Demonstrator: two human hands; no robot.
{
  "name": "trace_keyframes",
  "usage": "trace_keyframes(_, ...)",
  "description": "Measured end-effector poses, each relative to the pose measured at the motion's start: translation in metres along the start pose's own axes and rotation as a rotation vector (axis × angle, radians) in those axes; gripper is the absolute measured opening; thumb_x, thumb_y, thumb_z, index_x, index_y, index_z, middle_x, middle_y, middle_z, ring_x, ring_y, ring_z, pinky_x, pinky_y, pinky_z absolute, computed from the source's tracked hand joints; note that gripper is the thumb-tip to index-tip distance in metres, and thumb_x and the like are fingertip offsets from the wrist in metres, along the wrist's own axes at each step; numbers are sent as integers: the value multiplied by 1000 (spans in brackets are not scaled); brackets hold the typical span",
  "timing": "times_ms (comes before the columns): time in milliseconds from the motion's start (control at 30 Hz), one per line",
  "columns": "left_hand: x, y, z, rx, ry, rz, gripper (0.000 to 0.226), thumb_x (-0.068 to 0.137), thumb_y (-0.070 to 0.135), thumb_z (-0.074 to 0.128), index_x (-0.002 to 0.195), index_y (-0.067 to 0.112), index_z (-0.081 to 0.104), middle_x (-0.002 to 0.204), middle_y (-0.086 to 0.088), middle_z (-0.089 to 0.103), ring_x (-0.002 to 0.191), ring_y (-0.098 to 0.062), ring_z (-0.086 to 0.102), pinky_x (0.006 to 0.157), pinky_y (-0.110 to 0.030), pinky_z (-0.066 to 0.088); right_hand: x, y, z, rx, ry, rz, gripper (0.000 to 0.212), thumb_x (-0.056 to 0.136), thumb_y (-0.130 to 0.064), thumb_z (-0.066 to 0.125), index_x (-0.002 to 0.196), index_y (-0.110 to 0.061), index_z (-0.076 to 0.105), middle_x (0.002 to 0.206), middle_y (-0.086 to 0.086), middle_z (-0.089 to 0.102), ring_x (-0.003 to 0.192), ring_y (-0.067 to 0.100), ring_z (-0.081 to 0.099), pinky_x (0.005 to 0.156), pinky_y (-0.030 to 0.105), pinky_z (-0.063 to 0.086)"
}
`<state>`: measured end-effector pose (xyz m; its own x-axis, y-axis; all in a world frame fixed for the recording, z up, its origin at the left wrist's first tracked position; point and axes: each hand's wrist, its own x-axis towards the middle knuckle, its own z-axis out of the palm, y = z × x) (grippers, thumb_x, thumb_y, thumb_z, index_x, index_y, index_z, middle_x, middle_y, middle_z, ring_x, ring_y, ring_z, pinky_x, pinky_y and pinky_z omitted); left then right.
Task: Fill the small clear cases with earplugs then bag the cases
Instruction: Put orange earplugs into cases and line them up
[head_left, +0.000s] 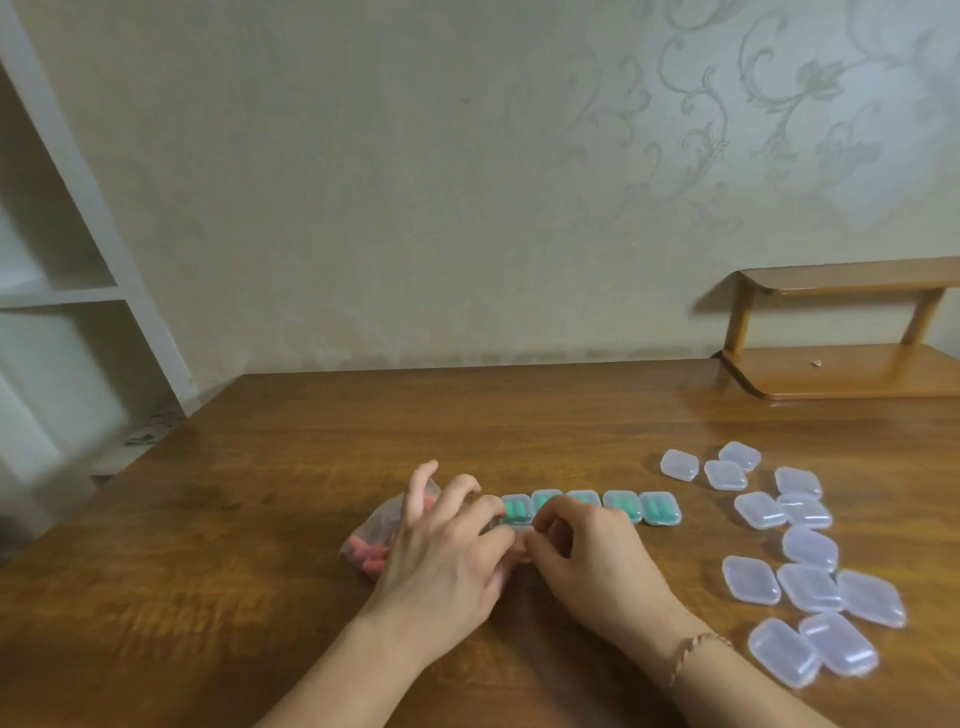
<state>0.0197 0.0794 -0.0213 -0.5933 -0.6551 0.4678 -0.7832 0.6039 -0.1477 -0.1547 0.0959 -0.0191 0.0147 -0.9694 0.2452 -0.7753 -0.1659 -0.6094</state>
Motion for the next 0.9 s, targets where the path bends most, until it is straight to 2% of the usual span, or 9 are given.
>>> trace_keyframes(100, 2, 6, -6, -57, 47, 23, 17, 87, 37, 59, 92, 29, 74, 108, 9, 69, 112, -19, 56, 111, -50, 27, 0, 4, -52, 11, 98, -12, 4, 88, -30, 65, 91, -32, 63, 77, -18, 62, 69, 1, 59, 59, 18, 51)
trace_keyframes(200, 12, 23, -13, -137, 79, 102, 21, 89, 39, 59, 96, 28, 75, 109, 11, 68, 111, -14, 55, 105, -41, 37, -3, 27, -115, -56, 141, 14, 15, 84, -24, 70, 82, -37, 62, 80, -20, 63, 73, 0, 58, 62, 17, 48)
trace_keyframes(333, 37, 66, -7, -313, 66, 130, 21, 87, 42, 59, 96, 30, 74, 101, 16, 66, 103, -9, 55, 90, -27, 44, -16, 59, -143, -437, -208, 219, 22, 81, -32, 72, 99, -38, 60, 106, -17, 62, 94, 3, 59, 84, 27, 55)
trace_keyframes(433, 59, 90, 7, -353, -3, 145, 22, 86, 35, 55, 95, 25, 72, 97, 13, 65, 97, -12, 52, 85, -28, 47, -21, 61, -138, -447, -385, 274, 30, 80, -32, 70, 106, -36, 54, 112, -15, 58, 99, 8, 57, 87, 28, 52)
trace_keyframes(533, 73, 101, 20, -343, -105, 139, 24, 89, 30, 52, 99, 18, 70, 102, 6, 63, 100, -15, 47, 85, -35, 47, -19, 64, -131, -459, -428, 273, 35, 75, -31, 72, 102, -35, 51, 112, -11, 57, 100, 12, 57, 87, 32, 53)
trace_keyframes(700, 72, 107, 37, -446, -84, 100, 23, 91, 33, 52, 92, 17, 69, 95, 6, 62, 96, -12, 48, 79, -33, 47, -15, 69, -123, -490, -424, 235, 36, 79, -31, 69, 110, -33, 52, 117, -7, 56, 103, 14, 57, 84, 29, 51)
trace_keyframes(800, 71, 108, 27, -674, -59, -141, 21, 93, 34, 57, 90, 19, 72, 87, 10, 69, 85, -3, 59, 74, -25, 48, -13, 67, -125, -380, -330, 149, 33, 81, -30, 69, 111, -35, 55, 109, -15, 61, 98, 4, 58, 82, 23, 52)
trace_keyframes(867, 75, 103, 9, -1137, -136, -454, 37, 100, 40, 50, 89, 13, 74, 80, 2, 74, 67, -4, 64, 61, -24, 44, -11, 61, -127, -242, -238, 37, 37, 78, -32, 74, 109, -40, 56, 102, -26, 59, 91, -9, 55, 77, 17, 51)
trace_keyframes(900, 77, 100, 3, -1405, -266, -614, 45, 103, 43, 45, 95, 9, 74, 81, -7, 75, 62, -8, 64, 55, -25, 42, -10, 57, -127, -199, -204, -22, 38, 77, -34, 76, 108, -43, 55, 99, -30, 57, 88, -14, 52, 73, 15, 49)
